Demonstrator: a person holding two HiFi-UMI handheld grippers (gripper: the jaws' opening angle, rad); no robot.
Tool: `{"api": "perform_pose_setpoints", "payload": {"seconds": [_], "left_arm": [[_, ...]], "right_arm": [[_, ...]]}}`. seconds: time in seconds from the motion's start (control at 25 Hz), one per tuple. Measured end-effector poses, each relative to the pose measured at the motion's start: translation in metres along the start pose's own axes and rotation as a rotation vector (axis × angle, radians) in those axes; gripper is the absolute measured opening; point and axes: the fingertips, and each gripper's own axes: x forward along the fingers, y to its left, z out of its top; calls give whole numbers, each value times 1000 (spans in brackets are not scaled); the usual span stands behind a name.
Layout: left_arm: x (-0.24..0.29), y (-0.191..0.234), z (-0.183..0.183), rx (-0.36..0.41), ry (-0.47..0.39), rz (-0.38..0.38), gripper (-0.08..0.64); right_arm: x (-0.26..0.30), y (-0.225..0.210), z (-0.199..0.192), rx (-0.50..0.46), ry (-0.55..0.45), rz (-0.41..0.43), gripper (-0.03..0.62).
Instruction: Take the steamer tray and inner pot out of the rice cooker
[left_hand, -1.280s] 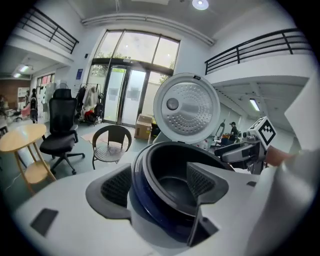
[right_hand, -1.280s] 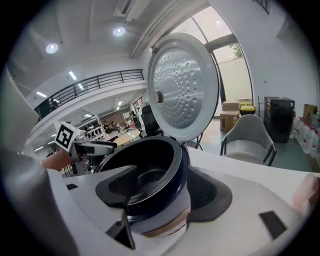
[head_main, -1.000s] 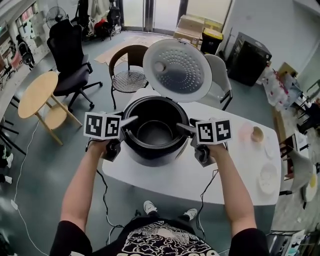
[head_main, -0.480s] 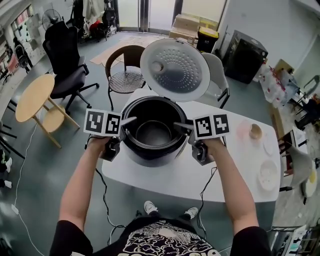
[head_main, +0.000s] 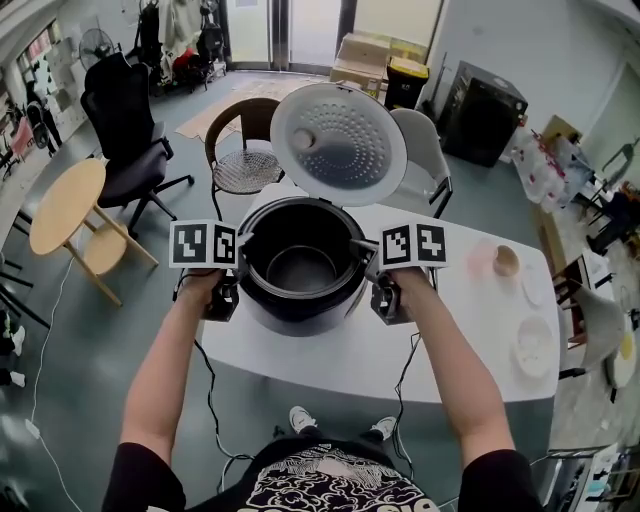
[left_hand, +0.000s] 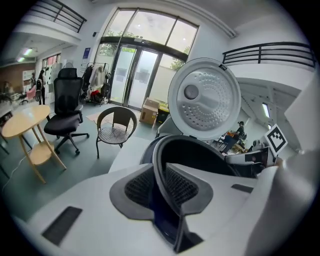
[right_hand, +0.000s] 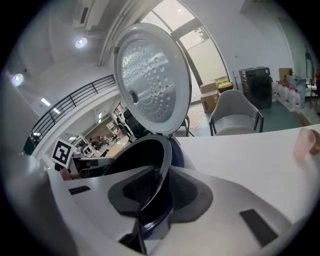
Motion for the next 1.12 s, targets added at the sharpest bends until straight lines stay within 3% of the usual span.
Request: {"api": "perform_pose_setpoints", "payload": {"seconds": [0.2, 0.44, 0.68, 0.84, 1.12], "left_arm": [[-10, -12, -2, -44, -49, 0, 72], [-33, -29, 17, -74, -165, -12, 68], [-65, -42, 32, -48, -238, 18, 67], [-94, -71, 35, -32, -315, 57, 66], [-133, -130, 37, -13, -388, 109, 69]], "right_arm": [[-12, -5, -4, -2, -5, -40, 91], [-33, 3, 15, -4, -66, -12, 83], [-56, 22, 30, -30, -116, 27, 77], [-90, 29, 38, -97, -165, 47, 78], [-152, 28, 50, -121, -210, 145, 76]]}}
